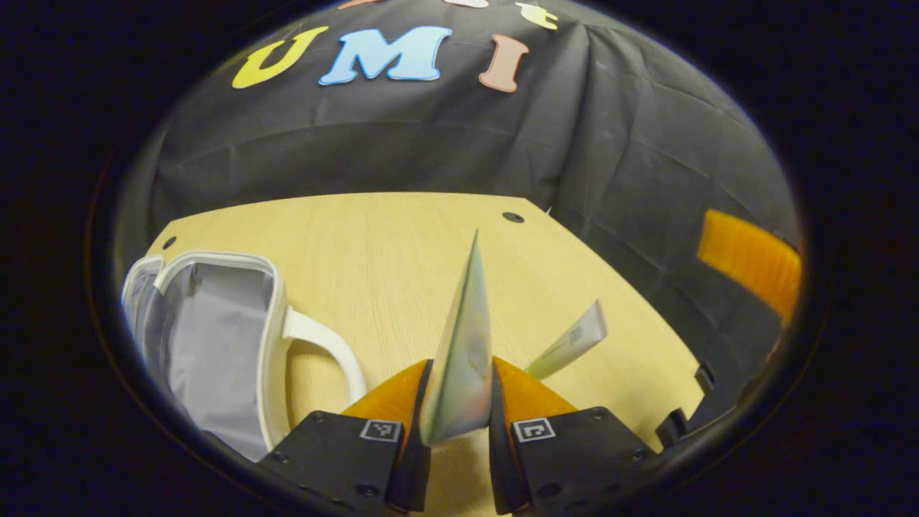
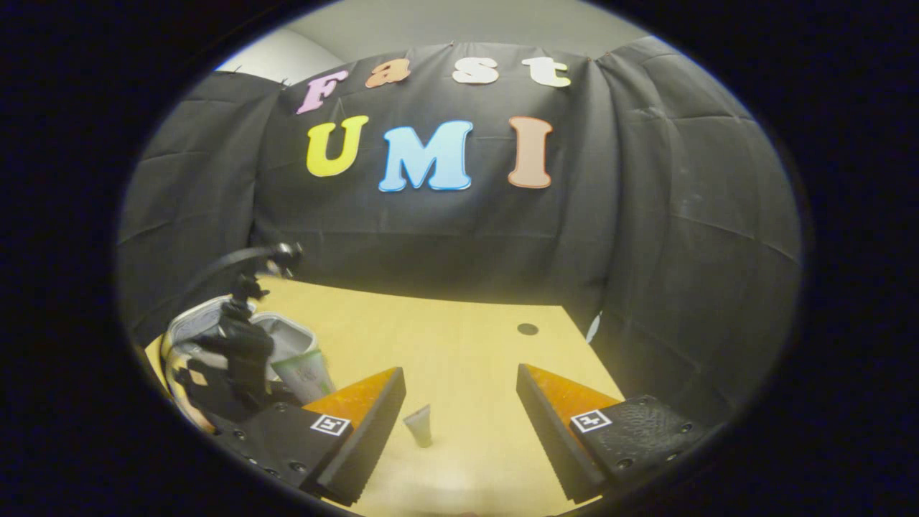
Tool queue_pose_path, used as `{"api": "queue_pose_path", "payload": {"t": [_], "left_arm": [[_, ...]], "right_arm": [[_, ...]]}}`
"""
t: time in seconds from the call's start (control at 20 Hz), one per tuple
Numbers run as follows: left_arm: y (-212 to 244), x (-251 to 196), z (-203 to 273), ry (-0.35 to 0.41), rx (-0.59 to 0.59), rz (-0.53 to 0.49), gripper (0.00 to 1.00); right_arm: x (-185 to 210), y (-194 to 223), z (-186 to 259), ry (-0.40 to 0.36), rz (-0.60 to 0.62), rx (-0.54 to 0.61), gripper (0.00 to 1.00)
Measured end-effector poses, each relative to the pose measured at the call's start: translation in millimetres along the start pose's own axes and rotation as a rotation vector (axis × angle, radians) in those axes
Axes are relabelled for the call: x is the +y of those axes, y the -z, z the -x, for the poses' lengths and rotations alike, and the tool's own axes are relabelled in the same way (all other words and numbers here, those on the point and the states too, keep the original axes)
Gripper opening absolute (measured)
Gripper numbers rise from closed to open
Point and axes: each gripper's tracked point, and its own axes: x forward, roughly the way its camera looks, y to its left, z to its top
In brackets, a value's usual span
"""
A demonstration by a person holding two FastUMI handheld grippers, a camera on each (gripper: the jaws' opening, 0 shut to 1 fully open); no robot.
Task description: First open the suitcase, pack the skin care products into it, and then close the suitcase.
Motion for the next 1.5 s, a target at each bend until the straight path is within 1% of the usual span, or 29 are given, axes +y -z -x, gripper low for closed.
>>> {"api": "queue_pose_path", "payload": {"t": [0.15, 0.2, 0.3, 0.4, 0.45, 0.5, 0.55, 0.6, 0.7, 0.75, 0.8, 0.85, 0.9, 0.95, 1.0, 1.05, 1.15, 1.2, 1.25, 1.3, 1.35, 1.4, 1.45, 1.5], "left_arm": [[-30.8, 21.0, 47.9, -0.022, -0.036, 0.031, 0.42], [-35.4, 34.8, 63.2, -0.044, -0.039, 0.047, 0.42], [-40.0, 68.6, 88.1, -0.106, -0.033, 0.060, 0.42], [-39.2, 105.6, 109.6, -0.164, -0.027, 0.066, 0.42], [-37.2, 122.6, 118.6, -0.190, -0.018, 0.078, 0.42], [-30.9, 141.8, 118.4, -0.213, -0.004, 0.095, 0.45], [-29.3, 155.6, 124.3, -0.242, 0.014, 0.114, 0.42], [-24.6, 170.6, 126.5, -0.268, 0.038, 0.128, 0.42], [-13.7, 196.0, 127.6, -0.304, 0.091, 0.145, 0.42], [-10.4, 205.6, 127.1, -0.315, 0.111, 0.150, 0.42], [-6.0, 214.6, 124.9, -0.321, 0.140, 0.147, 0.42], [-0.4, 224.1, 122.8, -0.336, 0.167, 0.141, 0.42], [5.6, 232.2, 118.9, -0.341, 0.197, 0.132, 0.42], [11.8, 238.1, 113.7, -0.345, 0.228, 0.125, 0.45], [18.4, 243.9, 110.0, -0.349, 0.258, 0.121, 0.42], [25.5, 250.2, 106.8, -0.352, 0.286, 0.113, 0.42], [35.7, 261.6, 99.7, -0.366, 0.321, 0.089, 0.44], [35.9, 265.1, 97.3, -0.368, 0.321, 0.076, 0.45], [30.6, 266.7, 94.7, -0.365, 0.301, 0.064, 0.49], [22.6, 268.7, 92.8, -0.367, 0.276, 0.049, 0.49], [14.7, 271.1, 93.7, -0.367, 0.249, 0.037, 0.49], [7.7, 270.9, 94.7, -0.365, 0.221, 0.033, 0.53], [-0.7, 271.1, 97.6, -0.363, 0.188, 0.035, 0.65], [-10.1, 272.7, 102.8, -0.371, 0.147, 0.040, 0.73]], "right_arm": [[24.1, 38.4, -30.1, -0.058, -0.071, 0.114, 0.95], [27.9, 52.3, -39.3, -0.061, -0.093, 0.156, 0.95], [30.1, 82.0, -59.4, -0.045, -0.102, 0.225, 0.95], [29.7, 109.5, -73.2, -0.026, -0.098, 0.297, 0.87], [27.9, 119.0, -76.9, -0.016, -0.098, 0.318, 0.79], [26.3, 124.9, -78.1, -0.009, -0.098, 0.337, 0.76], [26.5, 130.4, -78.4, -0.003, -0.099, 0.353, 0.70], [25.2, 132.4, -78.2, 0.012, -0.106, 0.359, 0.62], [25.8, 135.3, -73.3, 0.038, -0.145, 0.366, 0.33], [29.4, 136.5, -65.7, 0.032, -0.170, 0.375, 0.26], [32.5, 136.0, -60.6, 0.034, -0.192, 0.375, 0.22], [35.1, 134.5, -52.5, 0.035, -0.209, 0.377, 0.24], [40.6, 131.5, -43.3, 0.034, -0.226, 0.378, 0.23], [46.0, 127.6, -32.3, 0.032, -0.246, 0.373, 0.23], [52.2, 122.6, -22.2, 0.028, -0.265, 0.369, 0.19], [57.9, 120.3, -10.7, 0.024, -0.282, 0.369, 0.23], [71.8, 113.9, 8.8, 0.012, -0.298, 0.372, 0.23], [78.3, 108.9, 17.3, 0.005, -0.300, 0.370, 0.23], [85.8, 103.6, 24.5, -0.003, -0.299, 0.364, 0.23], [93.3, 97.2, 29.6, -0.012, -0.293, 0.358, 0.23], [102.9, 91.3, 33.9, -0.025, -0.288, 0.352, 0.19], [114.1, 83.7, 36.0, -0.044, -0.282, 0.347, 0.19], [127.7, 76.6, 36.6, -0.069, -0.276, 0.341, 0.23], [142.3, 69.2, 35.7, -0.098, -0.266, 0.335, 0.23]]}}
